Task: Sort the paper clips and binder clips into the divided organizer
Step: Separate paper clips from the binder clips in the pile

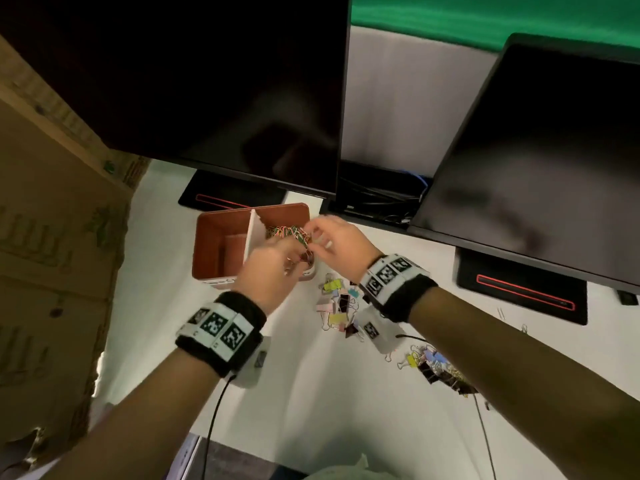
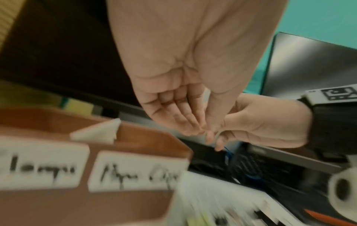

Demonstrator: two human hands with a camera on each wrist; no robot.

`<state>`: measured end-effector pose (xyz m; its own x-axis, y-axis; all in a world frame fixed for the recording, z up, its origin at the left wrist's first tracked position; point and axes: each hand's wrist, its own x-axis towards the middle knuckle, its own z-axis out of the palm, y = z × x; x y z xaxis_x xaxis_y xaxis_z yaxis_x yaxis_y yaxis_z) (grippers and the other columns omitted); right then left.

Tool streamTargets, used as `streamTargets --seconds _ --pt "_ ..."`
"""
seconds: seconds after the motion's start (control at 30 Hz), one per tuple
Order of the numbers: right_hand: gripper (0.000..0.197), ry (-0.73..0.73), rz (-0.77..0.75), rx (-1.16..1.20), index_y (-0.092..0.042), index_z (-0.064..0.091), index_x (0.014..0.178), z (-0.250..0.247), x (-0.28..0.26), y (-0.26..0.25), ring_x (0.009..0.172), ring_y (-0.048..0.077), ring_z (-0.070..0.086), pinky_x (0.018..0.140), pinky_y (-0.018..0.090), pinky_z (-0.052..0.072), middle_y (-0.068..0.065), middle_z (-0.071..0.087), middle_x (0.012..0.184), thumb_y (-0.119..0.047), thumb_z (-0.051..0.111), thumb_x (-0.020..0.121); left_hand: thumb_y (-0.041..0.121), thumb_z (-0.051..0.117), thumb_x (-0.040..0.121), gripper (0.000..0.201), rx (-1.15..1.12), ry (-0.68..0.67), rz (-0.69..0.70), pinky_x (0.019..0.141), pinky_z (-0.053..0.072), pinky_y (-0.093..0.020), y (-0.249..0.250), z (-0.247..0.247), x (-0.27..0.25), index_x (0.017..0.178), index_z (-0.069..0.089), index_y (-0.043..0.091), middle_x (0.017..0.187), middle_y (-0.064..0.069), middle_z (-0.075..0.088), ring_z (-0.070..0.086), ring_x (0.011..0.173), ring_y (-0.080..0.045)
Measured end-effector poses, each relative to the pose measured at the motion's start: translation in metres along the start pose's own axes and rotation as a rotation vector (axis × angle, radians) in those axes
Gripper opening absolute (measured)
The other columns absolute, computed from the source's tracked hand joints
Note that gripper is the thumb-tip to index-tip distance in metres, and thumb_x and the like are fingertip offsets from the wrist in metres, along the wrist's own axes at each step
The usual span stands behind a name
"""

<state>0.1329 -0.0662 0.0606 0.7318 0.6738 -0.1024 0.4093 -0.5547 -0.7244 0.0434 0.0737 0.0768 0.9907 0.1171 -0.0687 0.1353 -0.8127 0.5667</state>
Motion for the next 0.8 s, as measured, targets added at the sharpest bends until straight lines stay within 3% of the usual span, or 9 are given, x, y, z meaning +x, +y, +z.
streamTargets --seconds 0.07,0.13,0.23,0.33,0.47,0.57,0.67,0.8 --pt "0.019 -0.024 0.033 -0.077 -0.021 0.054 0.108 -0.005 -0.031 0.028 0.082 0.01 0.054 0.082 0.031 0.05 -0.007 0.053 0.097 -0.021 0.057 0.089 0.028 0.062 0.085 0.015 -0.049 -0.176 0.015 0.069 0.048 -0.023 0.009 0.025 -0.017 0.098 0.06 0.02 0.09 0.005 0.057 0.055 0.074 -0.009" --pt "0.017 -0.113 0.102 -0.162 -0.02 0.058 0.105 -0.003 -0.06 0.057 0.081 0.012 0.054 0.082 0.037 0.051 -0.003 0.058 0.096 -0.02 0.058 0.088 0.038 0.063 0.082 0.026 -0.083 -0.331 -0.017 0.072 0.046 -0.026 0.016 0.054 -0.028 0.101 0.059 0.02 0.093 0.003 0.052 0.056 0.079 -0.013" --pt "0.022 -0.304 0.14 -0.262 -0.021 0.062 0.108 0.01 -0.09 0.081 0.1 0.018 0.054 0.094 0.036 0.045 0.001 0.061 0.107 -0.017 0.058 0.086 0.047 0.064 0.076 0.035 -0.095 -0.452 -0.039 0.083 0.046 -0.028 0.023 0.093 -0.038 0.104 0.058 0.026 0.099 0.004 0.043 0.053 0.09 -0.017" --pt "0.028 -0.352 0.16 -0.313 -0.026 0.062 0.109 0.026 -0.102 0.087 0.107 0.018 0.049 0.095 0.036 0.042 0.0 0.056 0.111 -0.017 0.061 0.082 0.048 0.065 0.075 0.037 -0.028 -0.507 -0.062 0.087 0.045 -0.03 0.022 0.114 -0.041 0.105 0.057 0.027 0.101 0.003 0.039 0.049 0.092 -0.017" --pt "0.029 -0.303 0.214 -0.313 -0.02 0.059 0.111 0.031 -0.106 0.093 0.104 0.019 0.051 0.088 0.031 0.041 0.002 0.058 0.11 -0.024 0.064 0.083 0.028 0.066 0.08 0.02 -0.018 -0.486 -0.051 0.085 0.047 -0.03 0.012 0.12 -0.038 0.093 0.062 0.013 0.101 -0.002 0.043 0.051 0.087 -0.019" --pt "0.021 -0.293 0.246 -0.274 -0.016 0.063 0.101 0.024 -0.113 0.098 0.099 0.019 0.053 0.087 0.03 0.044 0.002 0.061 0.102 -0.026 0.065 0.083 0.019 0.069 0.079 0.014 -0.063 -0.402 -0.042 0.075 0.042 -0.019 0.004 0.116 -0.038 0.088 0.062 0.011 0.092 0.0 0.045 0.051 0.077 -0.014" --pt "0.012 -0.262 0.251 -0.272 -0.014 0.067 0.091 0.014 -0.126 0.107 0.101 0.012 0.052 0.095 0.031 0.044 0.0 0.063 0.1 -0.022 0.059 0.087 0.019 0.069 0.079 0.014 -0.071 -0.322 -0.057 0.077 0.044 -0.02 -0.005 0.112 -0.04 0.09 0.063 0.012 0.091 0.001 0.045 0.05 0.074 -0.012" --pt "0.012 -0.24 0.266 -0.262 -0.016 0.066 0.092 0.001 -0.141 0.121 0.084 0.009 0.048 0.089 0.033 0.049 -0.008 0.055 0.087 -0.023 0.056 0.089 0.031 0.07 0.077 0.024 0.027 -0.266 -0.056 0.086 0.047 -0.03 -0.011 0.111 -0.043 0.098 0.065 0.019 0.1 0.004 0.047 0.05 0.09 -0.014"
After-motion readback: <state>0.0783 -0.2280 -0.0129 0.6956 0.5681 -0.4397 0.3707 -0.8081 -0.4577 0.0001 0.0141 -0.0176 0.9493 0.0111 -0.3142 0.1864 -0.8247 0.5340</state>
